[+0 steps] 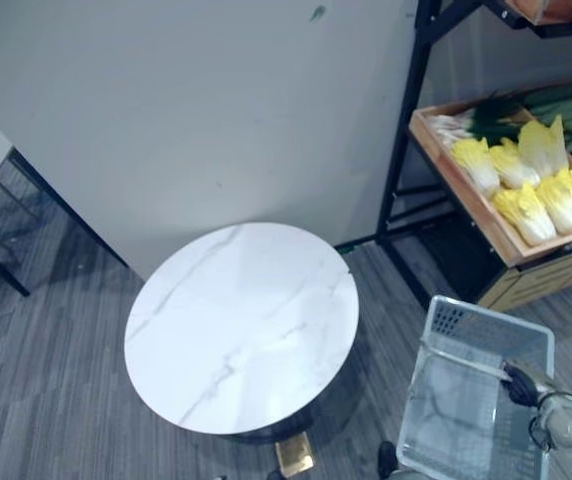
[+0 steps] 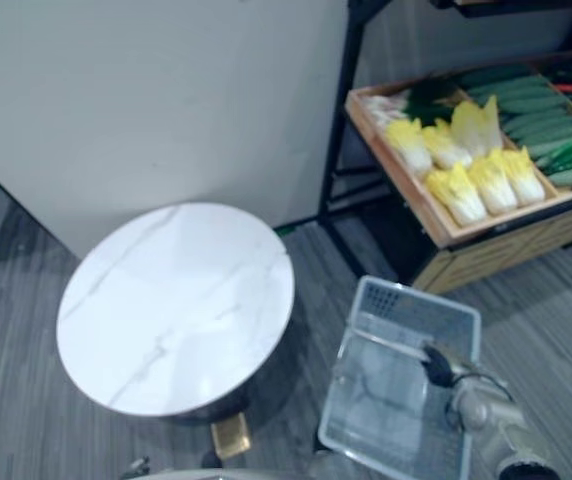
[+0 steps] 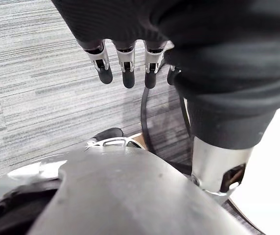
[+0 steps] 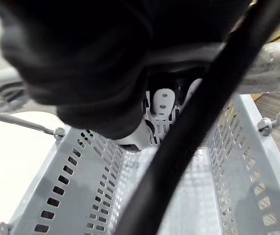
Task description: Pick vegetable in the basket
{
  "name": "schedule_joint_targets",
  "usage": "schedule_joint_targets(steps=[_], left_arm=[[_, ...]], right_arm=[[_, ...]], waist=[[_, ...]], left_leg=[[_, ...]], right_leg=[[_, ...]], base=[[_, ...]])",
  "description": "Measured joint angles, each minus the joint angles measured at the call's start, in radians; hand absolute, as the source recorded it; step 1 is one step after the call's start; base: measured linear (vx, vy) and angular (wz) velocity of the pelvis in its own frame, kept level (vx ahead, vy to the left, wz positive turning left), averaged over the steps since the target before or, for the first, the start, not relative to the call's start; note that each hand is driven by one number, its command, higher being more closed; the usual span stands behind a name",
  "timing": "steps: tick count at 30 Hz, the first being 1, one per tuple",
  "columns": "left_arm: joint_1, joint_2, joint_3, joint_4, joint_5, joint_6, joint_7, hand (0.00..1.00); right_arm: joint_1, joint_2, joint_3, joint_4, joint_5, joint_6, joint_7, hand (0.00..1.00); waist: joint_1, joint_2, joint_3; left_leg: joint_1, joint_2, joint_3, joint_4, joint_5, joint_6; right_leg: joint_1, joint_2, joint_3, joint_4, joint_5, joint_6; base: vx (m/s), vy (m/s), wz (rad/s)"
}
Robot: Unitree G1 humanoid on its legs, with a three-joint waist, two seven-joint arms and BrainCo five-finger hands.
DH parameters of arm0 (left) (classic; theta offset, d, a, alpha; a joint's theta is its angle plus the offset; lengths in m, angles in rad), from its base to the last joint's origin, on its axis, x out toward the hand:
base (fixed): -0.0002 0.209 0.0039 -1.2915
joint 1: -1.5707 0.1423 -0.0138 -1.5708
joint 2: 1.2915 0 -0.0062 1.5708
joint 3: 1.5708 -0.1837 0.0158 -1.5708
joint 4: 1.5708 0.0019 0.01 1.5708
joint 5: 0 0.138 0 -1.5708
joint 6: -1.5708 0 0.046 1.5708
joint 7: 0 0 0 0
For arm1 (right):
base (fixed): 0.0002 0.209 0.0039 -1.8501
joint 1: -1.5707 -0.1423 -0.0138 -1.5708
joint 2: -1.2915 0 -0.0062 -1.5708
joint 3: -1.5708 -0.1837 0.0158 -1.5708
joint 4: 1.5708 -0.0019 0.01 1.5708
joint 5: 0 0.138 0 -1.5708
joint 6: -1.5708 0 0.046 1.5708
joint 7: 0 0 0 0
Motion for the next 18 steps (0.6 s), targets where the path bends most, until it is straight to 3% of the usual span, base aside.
schedule_joint_targets(steps=[10,13,16,17,18], left_arm=[[0.01,-0.006,-0.012,-0.002,0.007,0.001,0.005,0.0],[0.01,0.002,-0.032,-0.003,0.012,0.001,0.008,0.0],[-0.002,0.021,-0.051,-0.01,0.012,0.001,0.012,0.0],[-0.008,0.039,-0.061,-0.013,0.012,0.0,0.018,0.0],[-0.013,0.042,-0.063,-0.013,0.012,0.0,0.019,0.0]], right_arm=[[0.016,0.072,-0.137,0.136,0.001,0.019,-0.03,1.0],[0.033,0.082,-0.207,0.146,0.002,0.04,-0.035,1.0],[0.041,0.101,-0.256,0.096,0.001,0.058,-0.039,1.0],[0.044,0.125,-0.258,0.043,0.001,0.079,-0.042,1.0],[0.047,0.138,-0.258,0.02,0.001,0.084,-0.043,1.0]], waist=[[-0.003,0.005,-0.021],[-0.028,-0.004,-0.016],[-0.027,-0.027,-0.005],[-0.029,-0.047,0.0],[-0.029,-0.051,0.003]], left_leg=[[0.029,-0.024,0.0,0.003,-0.014,0.014],[0.046,-0.049,0.015,0.011,-0.023,0.023],[0.004,-0.075,0.119,0.099,-0.084,0.051],[-0.031,-0.083,0.193,0.156,-0.116,0.074],[-0.042,-0.081,0.228,0.172,-0.126,0.09]], right_leg=[[0.011,-0.027,0.01,0.04,-0.024,0.016],[-0.03,-0.05,0.04,0.127,-0.07,0.035],[-0.107,-0.068,0.154,0.141,-0.045,0.082],[-0.141,-0.078,0.204,0.1,-0.041,0.09],[-0.145,-0.083,0.193,0.066,-0.056,0.077]], base=[[0.0,0.012,0.02],[0.01,0.07,-0.18],[-0.01,0.111,-0.96],[-0.03,0.146,-1.37],[-0.05,0.131,-1.37]])
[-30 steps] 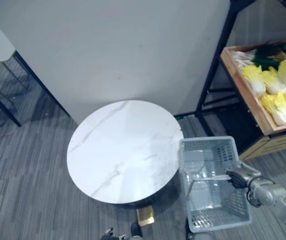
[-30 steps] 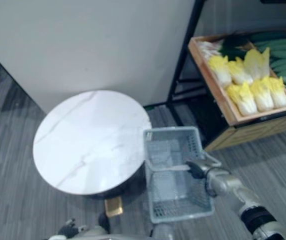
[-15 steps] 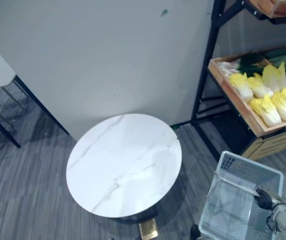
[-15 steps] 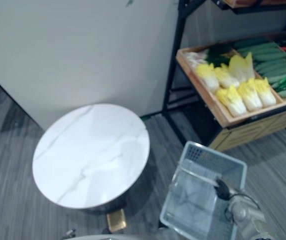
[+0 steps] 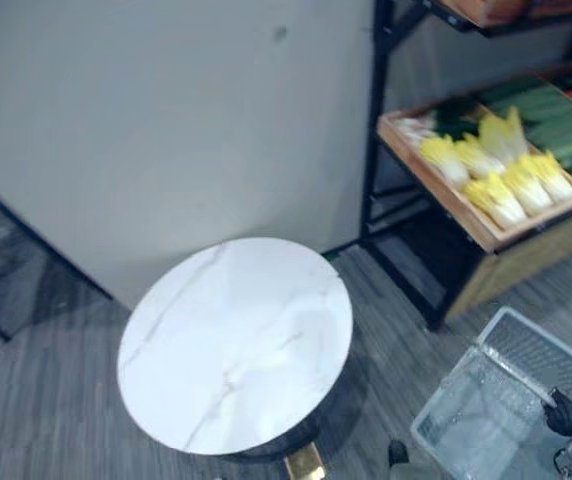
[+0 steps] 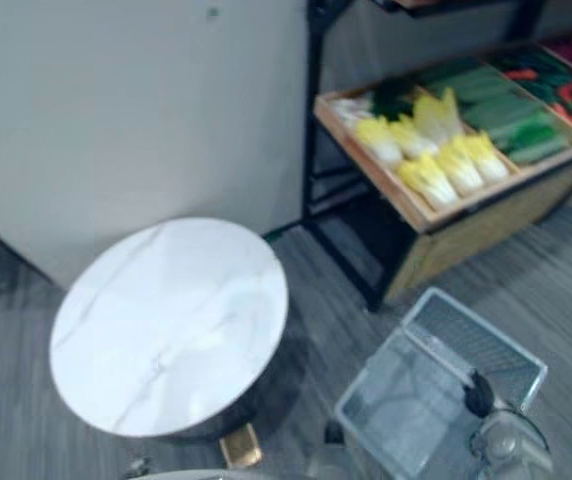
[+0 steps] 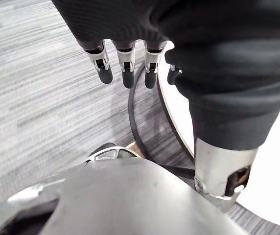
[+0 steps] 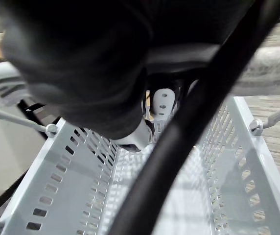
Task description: Pick vegetable in the basket
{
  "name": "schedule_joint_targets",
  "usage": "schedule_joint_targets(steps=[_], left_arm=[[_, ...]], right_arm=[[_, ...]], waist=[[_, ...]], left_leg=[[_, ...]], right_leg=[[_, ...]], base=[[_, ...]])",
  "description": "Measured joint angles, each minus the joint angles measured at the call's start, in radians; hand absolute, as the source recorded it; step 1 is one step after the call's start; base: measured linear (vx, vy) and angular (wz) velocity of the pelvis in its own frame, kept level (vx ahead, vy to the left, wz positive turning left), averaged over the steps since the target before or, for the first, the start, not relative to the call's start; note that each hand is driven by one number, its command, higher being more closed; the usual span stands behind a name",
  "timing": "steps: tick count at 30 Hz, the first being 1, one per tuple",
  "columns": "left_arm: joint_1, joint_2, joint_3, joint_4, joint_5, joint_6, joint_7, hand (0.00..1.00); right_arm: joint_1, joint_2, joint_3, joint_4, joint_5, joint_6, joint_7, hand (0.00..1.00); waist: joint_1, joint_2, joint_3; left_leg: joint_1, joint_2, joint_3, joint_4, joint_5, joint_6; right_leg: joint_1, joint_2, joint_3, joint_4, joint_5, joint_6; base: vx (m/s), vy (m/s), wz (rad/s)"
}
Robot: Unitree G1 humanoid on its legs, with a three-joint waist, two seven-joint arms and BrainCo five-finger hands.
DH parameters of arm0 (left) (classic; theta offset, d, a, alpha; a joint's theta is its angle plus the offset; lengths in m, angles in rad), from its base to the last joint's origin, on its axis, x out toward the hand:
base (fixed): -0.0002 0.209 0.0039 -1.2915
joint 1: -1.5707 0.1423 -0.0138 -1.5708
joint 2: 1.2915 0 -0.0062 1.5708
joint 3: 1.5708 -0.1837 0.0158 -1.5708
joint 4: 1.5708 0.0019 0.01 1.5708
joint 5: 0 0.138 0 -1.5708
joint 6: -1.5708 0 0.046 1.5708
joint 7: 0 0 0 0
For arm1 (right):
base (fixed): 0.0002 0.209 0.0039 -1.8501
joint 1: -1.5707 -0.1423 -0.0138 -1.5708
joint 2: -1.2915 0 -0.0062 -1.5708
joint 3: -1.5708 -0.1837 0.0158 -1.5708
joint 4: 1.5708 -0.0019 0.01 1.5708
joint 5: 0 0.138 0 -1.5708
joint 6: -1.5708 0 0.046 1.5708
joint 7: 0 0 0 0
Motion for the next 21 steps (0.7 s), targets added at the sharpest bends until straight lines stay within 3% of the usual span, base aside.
schedule_joint_targets(steps=[1,2,3,5,7,8,9,10,11,13,15,16,18,19,21], left_arm=[[-0.013,-0.001,-0.011,0.0,0.0,0.0,0.002,0.0],[-0.035,-0.013,-0.001,-0.001,0.0,0.0,0.005,0.0],[-0.038,-0.013,0.009,-0.006,0.0,0.0,0.007,0.0],[-0.031,-0.005,0.016,-0.024,-0.001,0.003,0.013,0.0],[-0.023,-0.006,0.015,-0.025,-0.001,0.005,0.011,0.0],[-0.038,0.007,0.015,-0.026,-0.001,0.005,0.01,0.0],[-0.044,0.012,0.015,-0.026,-0.001,0.005,0.009,0.0],[-0.055,0.019,0.016,-0.025,-0.001,0.006,0.008,0.0],[-0.073,0.02,0.023,-0.024,-0.001,0.006,0.008,0.0],[-0.078,-0.006,0.027,-0.025,-0.001,0.005,0.008,0.0],[-0.079,-0.027,0.038,-0.024,-0.001,0.006,0.008,0.0],[-0.079,-0.032,0.045,-0.024,0.0,0.006,0.008,0.0],[-0.077,-0.038,0.066,-0.024,0.0,0.006,0.01,0.0],[-0.074,-0.039,0.067,-0.024,0.0,0.006,0.01,0.0],[-0.063,-0.036,0.088,-0.024,0.0,0.006,0.011,0.0]], right_arm=[[-0.01,0.017,0.001,-0.008,0.0,0.0,-0.002,1.0],[-0.05,0.039,0.02,-0.007,0.0,0.0,-0.002,1.0],[-0.066,0.047,0.034,-0.006,0.0,-0.003,-0.002,1.0],[-0.107,0.057,0.065,0.003,-0.001,-0.008,-0.003,1.0],[-0.136,0.053,0.081,0.015,-0.002,-0.007,-0.009,1.0],[-0.17,0.053,0.11,0.026,-0.003,-0.007,-0.011,1.0],[-0.182,0.055,0.121,0.033,-0.003,-0.007,-0.011,1.0],[-0.19,0.055,0.133,0.04,-0.002,-0.008,-0.011,1.0],[-0.199,0.052,0.135,0.044,-0.003,-0.008,-0.011,1.0],[-0.202,0.05,0.135,0.044,-0.008,-0.004,-0.011,1.0],[-0.159,0.055,0.135,0.043,-0.007,-0.002,-0.011,1.0],[-0.146,0.055,0.135,0.041,-0.007,-0.002,-0.011,1.0],[-0.117,0.055,0.134,0.015,-0.007,0.0,-0.021,1.0],[-0.108,0.055,0.134,0.007,-0.007,-0.001,-0.023,1.0],[-0.095,0.057,0.138,0.001,-0.007,-0.003,-0.026,1.0]], waist=[[0.0,0.013,0.009],[0.007,0.048,0.05],[0.01,0.053,0.069],[0.013,0.037,0.097],[0.034,0.017,0.089],[0.045,0.005,0.09],[0.048,-0.002,0.092],[0.057,-0.021,0.088],[0.06,-0.017,0.093],[0.057,0.021,0.099],[0.051,0.056,0.101],[0.05,0.053,0.102],[0.033,0.071,0.103],[0.035,0.072,0.104],[0.043,0.065,0.11]], left_leg=[[-0.007,0.026,0.055,-0.006,-0.005,0.014],[0.003,0.087,0.135,0.004,-0.014,0.028],[0.011,0.107,0.164,-0.001,-0.015,0.028],[0.066,0.129,0.293,-0.013,-0.008,0.019],[0.082,0.14,0.37,0.003,-0.014,0.027],[0.082,0.16,0.427,0.03,-0.02,0.021],[0.081,0.167,0.446,0.043,-0.022,0.018],[0.079,0.172,0.47,0.061,-0.025,0.014],[0.075,0.193,0.489,0.089,-0.027,0.009],[0.076,0.231,0.488,0.126,-0.028,0.007],[0.071,0.307,0.483,0.226,-0.028,0.007],[0.068,0.327,0.482,0.255,-0.028,0.007],[0.054,0.418,0.462,0.399,-0.018,-0.006],[0.048,0.443,0.431,0.44,-0.009,-0.008],[-0.001,0.458,0.225,0.538,0.024,0.007]], right_leg=[[0.0,-0.001,-0.075,-0.03,-0.059,-0.07],[-0.039,-0.001,-0.261,0.088,-0.057,-0.167],[-0.053,-0.009,-0.345,0.173,-0.057,-0.188],[-0.011,-0.066,-0.592,0.371,-0.093,-0.236],[0.037,-0.094,-0.642,0.399,-0.1,-0.238],[0.064,-0.109,-0.657,0.403,-0.089,-0.223],[0.079,-0.11,-0.656,0.376,-0.07,-0.195],[0.103,-0.111,-0.642,0.311,-0.043,-0.133],[0.119,-0.073,-0.638,0.235,-0.051,-0.114],[0.127,-0.025,-0.613,0.17,-0.051,-0.114],[0.147,0.024,-0.599,0.127,-0.057,-0.123],[0.152,0.035,-0.597,0.118,-0.059,-0.126],[0.181,0.081,-0.582,0.083,-0.077,-0.141],[0.186,0.094,-0.567,0.079,-0.079,-0.144],[0.214,0.109,-0.514,0.071,-0.084,-0.152]], base=[[-0.08,0.113,-1.52],[-0.09,0.116,-1.6],[-0.05,0.115,-1.72],[0.04,0.115,-1.57],[0.04,-0.014,-1.6],[0.04,-0.104,-1.59],[0.05,-0.191,-1.45],[0.04,-0.274,-1.03],[0.01,-0.359,-1.14],[-0.04,-0.277,-0.84],[-0.07,-0.193,-0.49],[-0.07,-0.167,-0.27],[-0.09,-0.169,-0.28],[-0.12,-0.155,-0.5],[-0.1,-0.065,-0.67]])
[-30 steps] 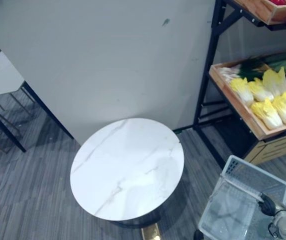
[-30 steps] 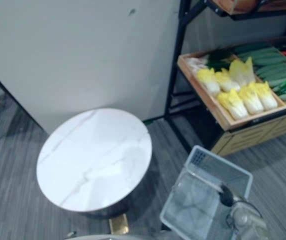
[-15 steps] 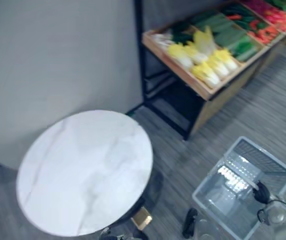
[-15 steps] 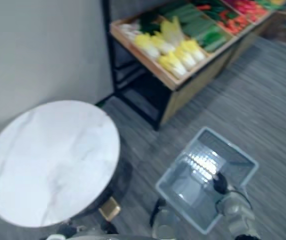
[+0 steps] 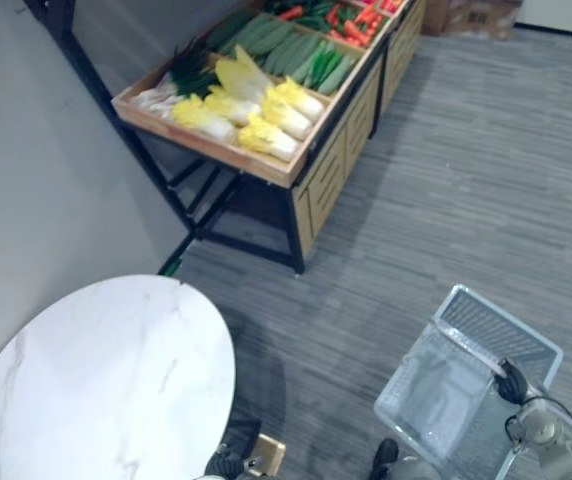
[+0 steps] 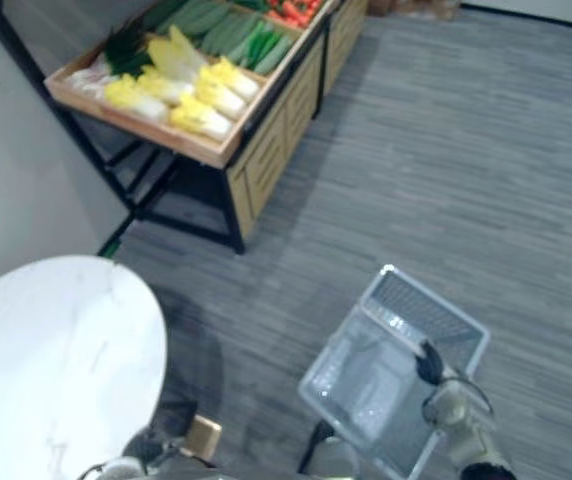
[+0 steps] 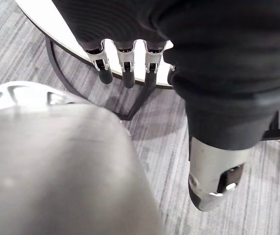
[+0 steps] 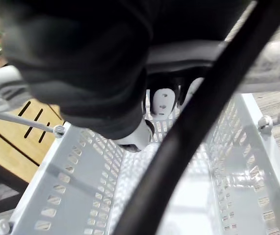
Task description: Pick vegetable in the basket
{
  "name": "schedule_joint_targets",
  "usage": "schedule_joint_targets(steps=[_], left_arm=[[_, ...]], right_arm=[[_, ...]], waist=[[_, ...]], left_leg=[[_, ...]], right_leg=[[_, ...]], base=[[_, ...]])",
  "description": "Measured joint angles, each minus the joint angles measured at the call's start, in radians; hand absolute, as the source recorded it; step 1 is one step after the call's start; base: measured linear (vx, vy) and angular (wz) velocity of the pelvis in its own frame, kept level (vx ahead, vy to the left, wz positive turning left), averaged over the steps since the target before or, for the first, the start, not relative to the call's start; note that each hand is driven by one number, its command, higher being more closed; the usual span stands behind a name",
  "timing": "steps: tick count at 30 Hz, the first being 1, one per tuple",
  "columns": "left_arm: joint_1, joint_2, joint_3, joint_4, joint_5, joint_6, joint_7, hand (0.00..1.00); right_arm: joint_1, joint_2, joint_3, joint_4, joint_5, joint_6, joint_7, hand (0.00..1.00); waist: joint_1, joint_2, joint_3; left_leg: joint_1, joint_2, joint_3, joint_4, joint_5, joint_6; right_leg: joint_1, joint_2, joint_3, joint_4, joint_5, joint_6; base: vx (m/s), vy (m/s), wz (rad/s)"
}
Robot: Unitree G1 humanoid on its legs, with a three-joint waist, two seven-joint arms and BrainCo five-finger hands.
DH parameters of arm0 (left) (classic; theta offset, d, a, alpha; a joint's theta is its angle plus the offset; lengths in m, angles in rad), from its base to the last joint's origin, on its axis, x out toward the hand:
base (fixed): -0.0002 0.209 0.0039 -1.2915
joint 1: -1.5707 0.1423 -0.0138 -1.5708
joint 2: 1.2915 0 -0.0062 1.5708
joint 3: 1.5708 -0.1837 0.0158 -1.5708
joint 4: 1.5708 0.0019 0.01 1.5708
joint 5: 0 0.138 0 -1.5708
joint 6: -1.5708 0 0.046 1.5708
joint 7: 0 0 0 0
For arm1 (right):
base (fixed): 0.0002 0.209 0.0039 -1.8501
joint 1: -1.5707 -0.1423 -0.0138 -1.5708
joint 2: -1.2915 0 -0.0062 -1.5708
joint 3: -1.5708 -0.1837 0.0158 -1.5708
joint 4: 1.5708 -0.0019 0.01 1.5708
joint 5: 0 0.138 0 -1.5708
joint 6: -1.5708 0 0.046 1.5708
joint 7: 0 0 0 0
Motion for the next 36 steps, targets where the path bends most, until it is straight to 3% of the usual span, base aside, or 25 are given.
schedule_joint_targets(steps=[2,5,7,8,9,10,11,13,18,20,23,25,27,28,29,32,34,36], left_arm=[[0.009,-0.013,0.013,-0.004,-0.006,-0.002,0.011,0.0],[0.033,-0.025,0.016,-0.01,-0.016,-0.015,0.014,0.0],[0.041,-0.03,0.021,-0.011,-0.019,-0.027,0.014,0.0],[0.049,-0.031,0.035,-0.01,-0.019,-0.028,0.014,0.0],[0.055,-0.03,0.044,-0.01,-0.019,-0.028,0.016,0.0],[0.064,-0.024,0.056,-0.01,-0.019,-0.028,0.02,0.0],[0.067,-0.017,0.058,-0.008,-0.018,-0.029,0.021,0.0],[0.069,-0.011,0.063,-0.002,-0.016,-0.028,0.021,0.0],[0.061,-0.009,0.033,-0.002,-0.006,-0.029,0.02,0.0],[0.056,-0.008,0.005,-0.002,0.0,-0.029,0.019,0.0],[0.046,0.0,-0.033,-0.001,0.002,-0.029,0.02,0.0],[0.044,0.015,-0.071,0.0,0.002,-0.029,0.02,0.0],[0.044,0.033,-0.086,0.0,0.002,-0.028,0.021,0.0],[0.047,0.037,-0.087,0.0,0.002,-0.027,0.021,0.0],[0.045,0.039,-0.087,0.0,0.002,-0.026,0.022,0.0],[0.009,0.043,-0.094,-0.001,0.002,-0.023,0.023,0.0],[-0.01,0.042,-0.095,-0.007,0.002,-0.021,0.024,0.0],[-0.031,0.045,-0.094,-0.037,0.005,-0.022,0.027,0.0]], right_arm=[[-0.006,-0.004,-0.002,0.004,0.001,0.0,-0.022,1.0],[-0.008,0.005,0.007,0.012,0.009,0.0,-0.024,1.0],[-0.012,0.005,0.006,0.012,0.009,-0.001,-0.025,1.0],[-0.012,0.007,0.007,0.015,0.009,-0.001,-0.027,1.0],[-0.008,0.009,0.013,0.015,0.009,-0.001,-0.027,1.0],[-0.007,0.008,0.028,0.013,0.009,-0.004,-0.027,1.0],[-0.008,0.008,0.031,0.013,0.01,-0.005,-0.028,1.0],[-0.008,0.008,0.034,0.016,0.008,-0.005,-0.027,1.0],[-0.017,0.004,0.045,0.016,0.01,-0.012,-0.03,1.0],[-0.014,0.008,0.074,0.017,0.01,-0.019,-0.028,1.0],[-0.03,0.036,0.074,0.043,0.009,-0.019,-0.027,1.0],[-0.041,0.052,0.069,0.052,0.011,-0.014,-0.039,1.0],[-0.022,0.077,0.068,0.052,0.019,-0.013,-0.043,1.0],[-0.007,0.096,0.07,0.053,0.019,-0.012,-0.042,1.0],[0.0,0.113,0.07,0.054,0.021,-0.012,-0.04,1.0],[-0.004,0.121,0.061,0.055,0.028,-0.014,-0.041,1.0],[-0.007,0.121,0.042,0.056,0.041,-0.013,-0.041,1.0],[-0.018,0.121,0.005,0.056,0.049,-0.006,-0.044,1.0]], waist=[[0.017,-0.003,0.001],[0.023,-0.002,0.0],[0.027,0.001,-0.001],[0.033,-0.001,-0.001],[0.043,-0.005,-0.004],[0.044,-0.01,-0.013],[0.045,-0.024,-0.013],[0.049,-0.028,-0.013],[0.045,-0.025,-0.019],[0.047,-0.027,-0.02],[0.052,-0.029,-0.019],[0.043,-0.038,-0.013],[0.041,-0.059,-0.006],[0.035,-0.065,-0.005],[0.027,-0.069,-0.005],[0.011,-0.052,0.007],[0.013,-0.046,0.014],[-0.005,-0.052,0.033]], left_leg=[[-0.066,-0.15,-0.323,0.012,-0.082,-0.06],[-0.077,-0.314,-0.52,-0.201,-0.131,-0.069],[-0.086,-0.372,-0.647,-0.35,-0.128,-0.071],[-0.09,-0.393,-0.691,-0.39,-0.095,-0.052],[-0.079,-0.414,-0.704,-0.4,-0.093,-0.046],[-0.075,-0.443,-0.704,-0.393,-0.118,-0.039],[-0.097,-0.454,-0.687,-0.343,-0.14,-0.024],[-0.103,-0.463,-0.648,-0.296,-0.158,-0.023],[-0.065,-0.519,-0.665,-0.34,-0.161,-0.017],[-0.042,-0.527,-0.663,-0.362,-0.17,0.002],[-0.008,-0.523,-0.644,-0.398,-0.17,0.032],[0.041,-0.53,-0.643,-0.444,-0.167,0.061],[0.11,-0.557,-0.643,-0.479,-0.174,0.112],[0.143,-0.564,-0.647,-0.496,-0.191,0.156],[0.156,-0.562,-0.654,-0.505,-0.197,0.17],[0.152,-0.532,-0.678,-0.516,-0.207,0.168],[0.163,-0.515,-0.682,-0.521,-0.205,0.14],[0.204,-0.497,-0.703,-0.525,-0.225,0.074]], right_leg=[[-0.008,-0.016,0.092,-0.009,-0.009,0.005],[-0.032,-0.017,0.199,-0.006,-0.006,0.009],[-0.053,-0.014,0.256,-0.005,-0.003,0.014],[-0.065,-0.015,0.298,-0.006,0.005,0.025],[-0.073,-0.019,0.321,-0.012,0.008,0.03],[-0.072,-0.027,0.354,-0.044,0.027,0.057],[-0.072,-0.034,0.375,-0.072,0.078,0.07],[-0.066,-0.045,0.412,-0.102,0.115,0.097],[-0.07,-0.087,0.439,-0.114,0.126,0.114],[-0.073,-0.086,0.439,-0.092,0.125,0.113],[-0.151,-0.08,0.441,0.078,0.103,0.085],[-0.247,-0.092,0.437,0.322,0.101,0.079],[-0.299,-0.132,0.416,0.505,0.101,0.039],[-0.324,-0.152,0.396,0.579,0.082,0.028],[-0.338,-0.154,0.359,0.598,0.04,0.02],[-0.366,-0.109,0.255,0.438,0.006,0.022],[-0.369,-0.071,0.239,0.287,0.025,0.043],[-0.366,-0.056,0.241,0.057,0.079,0.071]], base=[[-0.07,0.034,-1.05],[-0.01,0.109,-1.04],[-0.02,0.172,-1.02],[0.0,0.193,-1.03],[0.07,0.217,-0.95],[0.14,0.221,-0.81],[0.14,0.228,-0.69],[0.12,0.247,-0.52],[0.09,0.127,-0.28],[0.04,0.069,-0.15],[-0.02,0.05,-0.24],[-0.07,0.073,-0.03],[0.0,0.07,0.08],[0.1,0.049,0.11],[0.12,0.041,0.14],[0.27,-0.017,0.19],[0.31,-0.09,0.11],[0.42,-0.18,0.39]])
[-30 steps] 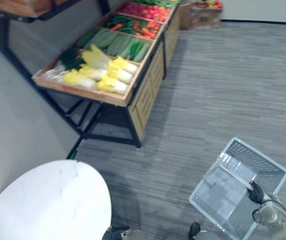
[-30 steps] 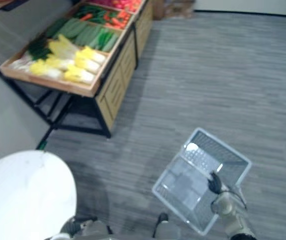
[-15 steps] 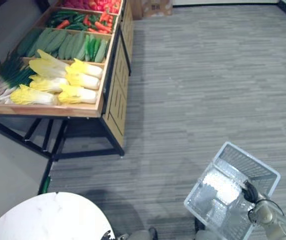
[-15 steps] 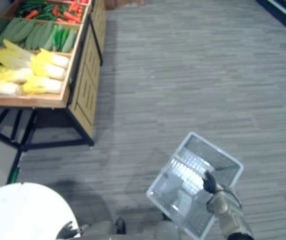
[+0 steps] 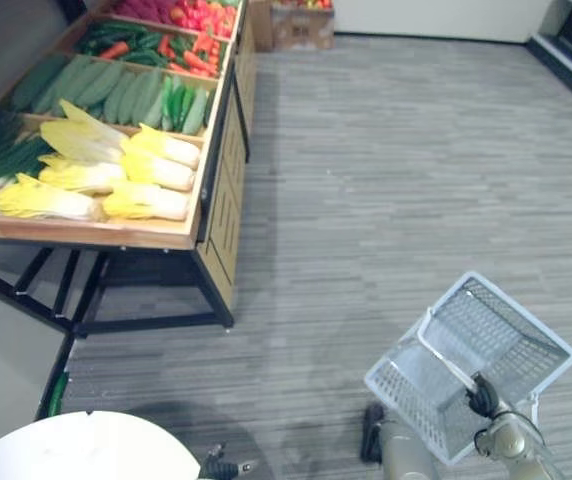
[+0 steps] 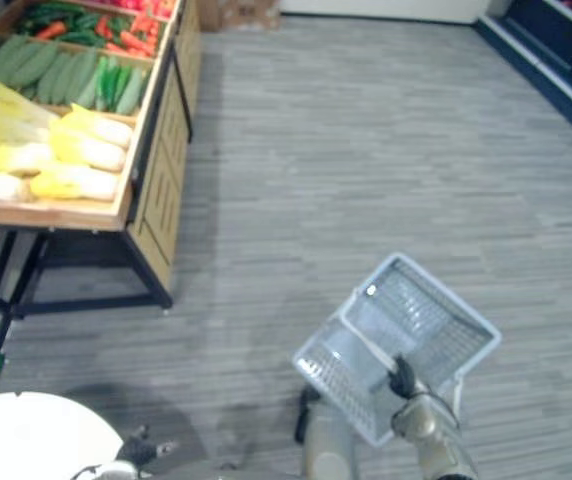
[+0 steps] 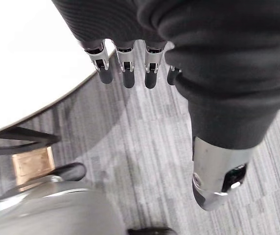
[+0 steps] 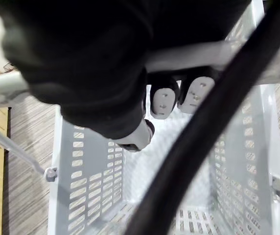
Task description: Pick vegetable in the basket
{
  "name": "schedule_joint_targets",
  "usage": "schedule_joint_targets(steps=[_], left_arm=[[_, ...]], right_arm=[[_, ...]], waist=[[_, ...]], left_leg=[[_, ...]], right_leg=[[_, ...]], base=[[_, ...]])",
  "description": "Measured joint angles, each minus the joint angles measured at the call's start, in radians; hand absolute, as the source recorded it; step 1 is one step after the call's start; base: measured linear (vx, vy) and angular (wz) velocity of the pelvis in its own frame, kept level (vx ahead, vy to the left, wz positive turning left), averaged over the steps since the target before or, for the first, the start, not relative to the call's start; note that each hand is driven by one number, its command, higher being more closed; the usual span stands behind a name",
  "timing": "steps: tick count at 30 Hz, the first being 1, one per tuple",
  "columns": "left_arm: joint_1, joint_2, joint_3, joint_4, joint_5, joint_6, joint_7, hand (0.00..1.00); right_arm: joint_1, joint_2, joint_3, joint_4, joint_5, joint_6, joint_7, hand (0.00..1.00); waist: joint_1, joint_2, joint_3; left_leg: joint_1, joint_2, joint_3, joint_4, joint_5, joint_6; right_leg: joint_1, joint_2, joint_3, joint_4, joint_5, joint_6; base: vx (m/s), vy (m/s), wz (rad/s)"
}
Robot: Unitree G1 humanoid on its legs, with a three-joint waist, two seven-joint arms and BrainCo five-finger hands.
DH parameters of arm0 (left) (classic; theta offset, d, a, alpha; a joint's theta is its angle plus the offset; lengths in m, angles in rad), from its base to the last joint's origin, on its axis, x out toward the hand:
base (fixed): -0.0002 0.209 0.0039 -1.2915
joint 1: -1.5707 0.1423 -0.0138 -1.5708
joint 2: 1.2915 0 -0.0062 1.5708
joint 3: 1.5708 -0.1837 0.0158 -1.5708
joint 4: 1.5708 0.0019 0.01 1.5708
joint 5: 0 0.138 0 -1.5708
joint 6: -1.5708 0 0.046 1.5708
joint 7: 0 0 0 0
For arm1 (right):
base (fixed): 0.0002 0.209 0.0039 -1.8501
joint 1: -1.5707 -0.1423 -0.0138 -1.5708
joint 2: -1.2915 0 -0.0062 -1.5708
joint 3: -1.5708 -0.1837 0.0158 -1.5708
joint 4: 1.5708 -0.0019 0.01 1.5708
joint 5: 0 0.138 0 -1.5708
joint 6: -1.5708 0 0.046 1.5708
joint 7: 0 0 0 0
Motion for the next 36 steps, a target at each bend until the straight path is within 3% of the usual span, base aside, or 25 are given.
schedule_joint_targets(steps=[2,3,4,6,7,8,10,11,12,14,15,17,18,19,22,24,25,26,28,29,30,31,34,35,36], left_arm=[[-0.004,0.003,0.002,-0.014,0.002,-0.001,0.009,0.0],[-0.004,0.001,0.008,-0.013,0.002,-0.001,0.015,0.0],[-0.007,-0.003,0.01,-0.014,0.002,-0.002,0.015,0.0],[-0.016,-0.018,0.027,-0.004,0.007,-0.008,0.016,0.0],[-0.018,-0.023,0.035,0.0,0.01,-0.006,0.016,0.0],[-0.018,-0.033,0.043,0.015,0.02,-0.006,0.016,0.0],[-0.014,-0.054,0.06,0.028,0.024,-0.004,0.016,0.0],[-0.002,-0.062,0.073,0.025,0.024,-0.003,0.014,0.0],[0.004,-0.06,0.073,0.026,0.024,0.0,0.013,0.0],[0.01,-0.058,0.071,0.025,0.024,0.0,0.012,0.0],[0.023,-0.059,0.074,0.02,0.021,0.0,0.013,0.0],[0.032,-0.066,0.089,-0.007,0.019,0.0,0.013,0.0],[0.036,-0.068,0.093,-0.008,0.018,-0.001,0.013,0.0],[0.04,-0.07,0.095,-0.017,0.018,-0.001,0.013,0.0],[0.05,-0.075,0.097,-0.015,0.019,-0.001,0.014,0.0],[0.087,-0.093,0.098,-0.013,0.019,-0.001,0.016,0.0],[0.095,-0.096,0.098,-0.012,0.019,-0.001,0.016,0.0],[0.102,-0.095,0.1,-0.013,0.019,-0.001,0.017,0.0],[0.101,-0.089,0.102,-0.018,0.022,-0.005,0.021,0.0],[0.096,-0.086,0.11,-0.016,0.024,-0.005,0.021,0.0],[0.101,-0.085,0.118,-0.01,0.027,-0.004,0.02,0.0],[0.106,-0.085,0.123,-0.006,0.027,-0.004,0.02,0.0],[0.138,-0.077,0.128,-0.004,0.028,0.001,0.022,0.0],[0.147,-0.065,0.106,-0.004,0.028,0.003,0.02,0.0],[0.151,-0.055,0.077,-0.004,0.028,0.008,0.018,0.0]], right_arm=[[-0.004,0.0,-0.018,-0.001,0.0,0.008,-0.003,1.0],[-0.002,-0.004,-0.024,0.0,0.0,0.01,-0.003,1.0],[-0.002,-0.005,-0.028,0.003,0.0,0.014,-0.003,1.0],[-0.04,-0.002,-0.031,0.011,0.0,0.017,-0.002,1.0],[-0.047,-0.002,-0.031,0.011,-0.001,0.018,-0.002,1.0],[-0.047,-0.002,-0.031,0.011,-0.001,0.017,0.0,1.0],[-0.037,-0.002,-0.032,0.009,0.003,0.017,0.0,1.0],[-0.02,-0.006,-0.031,0.005,0.008,0.017,0.0,1.0],[-0.01,-0.01,-0.03,0.0,0.011,0.018,-0.001,1.0],[-0.007,-0.01,-0.029,-0.003,0.017,0.018,-0.001,1.0],[-0.005,-0.011,-0.026,-0.003,0.018,0.022,-0.001,1.0],[-0.009,-0.022,-0.02,-0.003,0.019,0.024,-0.001,1.0],[-0.015,-0.026,-0.014,-0.003,0.019,0.024,-0.001,1.0],[-0.029,-0.028,-0.009,-0.003,0.018,0.024,-0.001,1.0],[-0.033,-0.031,-0.009,-0.003,0.018,0.024,-0.002,1.0],[-0.03,-0.045,0.007,-0.003,0.018,0.024,-0.003,1.0],[-0.03,-0.05,0.013,-0.001,0.018,0.025,-0.003,1.0],[-0.029,-0.049,0.034,0.005,0.017,0.03,-0.003,1.0],[-0.031,-0.048,0.071,0.006,0.017,0.029,-0.003,1.0],[-0.035,-0.048,0.09,0.006,0.016,0.028,-0.002,1.0],[-0.043,-0.048,0.113,0.006,0.015,0.028,0.0,1.0],[-0.05,-0.048,0.123,0.006,0.015,0.027,0.001,1.0],[-0.058,-0.032,0.136,0.006,0.011,0.001,-0.003,1.0],[-0.058,-0.026,0.139,0.009,-0.007,0.002,-0.008,1.0],[-0.042,-0.019,0.147,0.01,-0.01,-0.002,-0.006,1.0]], waist=[[-0.008,-0.007,0.007],[-0.016,-0.003,0.005],[-0.024,0.01,0.003],[-0.02,0.048,-0.006],[-0.017,0.054,-0.006],[-0.01,0.058,-0.008],[-0.006,0.058,-0.008],[-0.005,0.059,-0.008],[0.002,0.051,-0.002],[0.015,0.066,-0.005],[0.036,0.055,0.003],[0.059,0.058,0.003],[0.068,0.058,0.004],[0.089,0.057,0.004],[0.088,0.062,0.002],[0.09,0.101,-0.011],[0.09,0.11,-0.011],[0.099,0.116,-0.017],[0.118,0.082,-0.013],[0.137,0.068,-0.009],[0.14,0.055,-0.014],[0.141,0.05,-0.014],[0.136,0.018,-0.03],[0.134,0.002,-0.027],[0.131,-0.005,-0.027]], left_leg=[[0.05,0.01,-0.024,-0.016,-0.033,-0.055],[0.084,0.032,-0.042,-0.028,-0.059,-0.09],[0.088,0.052,-0.051,-0.024,-0.065,-0.101],[0.043,0.128,-0.061,0.084,-0.028,-0.15],[0.026,0.14,-0.065,0.122,-0.008,-0.162],[0.001,0.154,-0.086,0.211,0.054,-0.18],[-0.049,0.15,-0.132,0.365,0.209,-0.213],[-0.097,0.141,-0.156,0.492,0.365,-0.26],[-0.165,0.148,-0.161,0.662,0.424,-0.303],[-0.257,0.162,-0.12,0.847,0.348,-0.285],[-0.349,0.165,-0.067,0.937,0.239,-0.23],[-0.448,0.157,0.004,0.918,0.136,-0.166],[-0.478,0.153,0.03,0.892,0.114,-0.157],[-0.533,0.135,0.092,0.726,0.094,-0.145],[-0.545,0.092,0.11,0.387,0.123,-0.129],[-0.532,0.084,0.072,0.018,0.242,-0.141],[-0.536,0.088,0.056,0.003,0.271,-0.139],[-0.537,0.075,0.06,0.05,0.348,-0.122],[-0.565,0.048,0.076,0.138,0.343,-0.088],[-0.57,0.036,0.094,0.201,0.308,-0.028],[-0.556,0.019,0.114,0.237,0.278,-0.001],[-0.539,0.009,0.12,0.237,0.265,0.004],[-0.416,-0.055,0.138,0.145,0.21,0.018],[-0.347,-0.08,0.137,0.1,0.19,0.03],[-0.279,-0.093,0.121,0.069,0.177,0.035]], right_leg=[[-0.015,-0.018,0.002,-0.06,0.008,0.005],[-0.023,-0.014,-0.001,-0.025,0.083,-0.004],[-0.03,-0.002,-0.011,0.005,0.116,-0.019],[-0.063,0.059,-0.044,0.103,0.077,-0.108],[-0.058,0.071,-0.051,0.12,0.067,-0.127],[-0.042,0.085,-0.065,0.149,0.044,-0.158],[0.027,0.093,-0.078,0.147,-0.004,-0.165],[0.086,0.094,-0.08,0.135,-0.043,-0.165],[0.153,0.097,-0.074,0.106,-0.073,-0.168],[0.231,0.115,-0.059,0.062,-0.101,-0.171],[0.318,0.128,-0.04,0.003,-0.116,-0.179],[0.384,0.127,-0.016,-0.03,-0.113,-0.17],[0.403,0.124,-0.008,-0.037,-0.118,-0.162],[0.445,0.106,0.016,-0.056,-0.129,-0.143],[0.493,0.079,0.033,-0.086,-0.159,-0.102],[0.554,0.078,0.05,-0.122,-0.199,-0.056],[0.567,0.08,0.056,-0.121,-0.217,-0.038],[0.592,0.065,0.063,-0.117,-0.232,-0.023],[0.6,0.028,0.068,-0.111,-0.223,-0.023],[0.609,0.005,0.072,-0.094,-0.209,-0.01],[0.609,-0.021,0.09,-0.055,-0.192,0.008],[0.603,-0.033,0.107,-0.019,-0.184,0.019],[0.44,-0.102,0.184,0.41,-0.106,0.093],[0.339,-0.121,0.225,0.619,0.063,0.109],[0.247,-0.126,0.255,0.841,0.169,0.135]], base=[[0.48,-0.236,0.48],[0.54,-0.269,0.48],[0.6,-0.296,0.31],[0.61,-0.344,-0.05],[0.58,-0.363,-0.2],[0.59,-0.325,-0.09],[0.71,-0.316,0.06],[0.67,-0.222,0.16],[0.53,-0.156,0.11],[0.46,-0.137,-0.1],[0.41,-0.112,-0.25],[0.32,-0.045,-0.33],[0.48,0.061,-0.64],[0.35,0.076,-0.56],[0.33,0.131,-0.35],[0.49,0.267,-0.39],[0.59,0.367,-0.25],[0.55,0.344,-0.18],[0.45,0.241,-0.15],[0.45,0.2,-0.05],[0.54,0.247,-0.04],[0.43,0.221,-0.03],[0.37,0.232,0.0],[0.38,0.196,0.14],[0.39,0.171,0.26]])
